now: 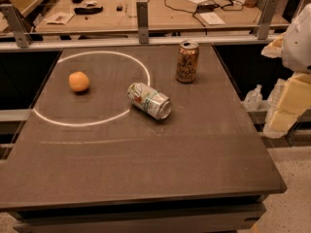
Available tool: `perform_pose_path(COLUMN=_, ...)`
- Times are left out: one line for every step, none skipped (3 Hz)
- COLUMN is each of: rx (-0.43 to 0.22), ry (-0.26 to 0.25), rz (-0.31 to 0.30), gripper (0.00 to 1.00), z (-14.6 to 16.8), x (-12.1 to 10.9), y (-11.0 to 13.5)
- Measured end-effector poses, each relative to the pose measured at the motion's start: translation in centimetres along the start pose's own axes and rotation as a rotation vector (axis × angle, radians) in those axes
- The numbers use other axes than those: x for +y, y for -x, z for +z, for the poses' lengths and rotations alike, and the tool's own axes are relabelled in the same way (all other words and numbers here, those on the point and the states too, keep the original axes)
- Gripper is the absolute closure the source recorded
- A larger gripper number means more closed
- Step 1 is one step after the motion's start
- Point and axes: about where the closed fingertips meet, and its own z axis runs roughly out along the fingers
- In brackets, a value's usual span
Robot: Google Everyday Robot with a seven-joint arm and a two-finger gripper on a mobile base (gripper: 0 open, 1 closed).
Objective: Place 7up can upright
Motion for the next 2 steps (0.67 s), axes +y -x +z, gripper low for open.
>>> perform_pose_path(rx=0.0, ry=0.0, rz=0.0, gripper=0.0, z=0.0, x=0.0, y=0.0)
perform_pose_path(rx=0.012, ry=-0.005, rz=0.01, gripper=0.0, z=-0.04, x=-0.11, y=0.23)
